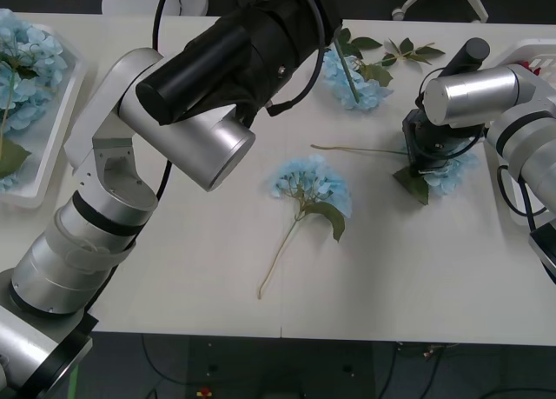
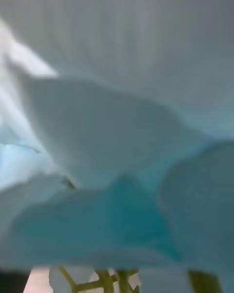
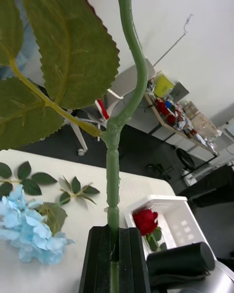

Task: Place the red flowers into the right box and the blue flowers into the left box. If a person shows an open palm, hand one flower to the person first, then continue sorting.

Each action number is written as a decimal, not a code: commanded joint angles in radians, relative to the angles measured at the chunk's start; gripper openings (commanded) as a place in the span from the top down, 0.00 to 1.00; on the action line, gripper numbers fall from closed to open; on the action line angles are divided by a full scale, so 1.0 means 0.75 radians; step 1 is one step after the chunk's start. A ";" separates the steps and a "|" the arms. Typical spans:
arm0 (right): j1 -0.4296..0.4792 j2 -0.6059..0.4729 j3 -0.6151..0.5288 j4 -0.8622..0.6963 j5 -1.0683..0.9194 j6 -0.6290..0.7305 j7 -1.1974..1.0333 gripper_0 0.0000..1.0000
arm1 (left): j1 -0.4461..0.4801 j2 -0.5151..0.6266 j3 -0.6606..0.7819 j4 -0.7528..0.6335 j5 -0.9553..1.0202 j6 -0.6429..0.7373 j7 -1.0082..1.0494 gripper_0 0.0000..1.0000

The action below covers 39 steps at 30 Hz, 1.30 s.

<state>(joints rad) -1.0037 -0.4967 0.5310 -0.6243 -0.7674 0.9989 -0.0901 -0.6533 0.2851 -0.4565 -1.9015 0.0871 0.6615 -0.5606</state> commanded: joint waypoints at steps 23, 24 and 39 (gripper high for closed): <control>0.007 -0.661 -0.123 -0.785 -0.795 0.536 0.742 0.00 | 0.018 -0.024 -0.040 -0.058 -0.063 -0.025 0.156 1.00; 0.013 -0.675 -0.123 -0.790 -0.811 0.538 0.811 0.00 | 0.018 -0.024 -0.040 -0.058 -0.063 -0.025 0.156 1.00; 0.064 -0.786 -0.235 -0.820 -1.075 0.605 2.092 0.00 | 0.018 -0.024 -0.040 -0.058 -0.063 -0.025 0.156 1.00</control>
<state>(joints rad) -0.9619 -1.0364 0.4319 -1.2087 -1.5375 1.4128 1.3999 -0.6490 0.2850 -0.4736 -1.9040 0.0511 0.6586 -0.4152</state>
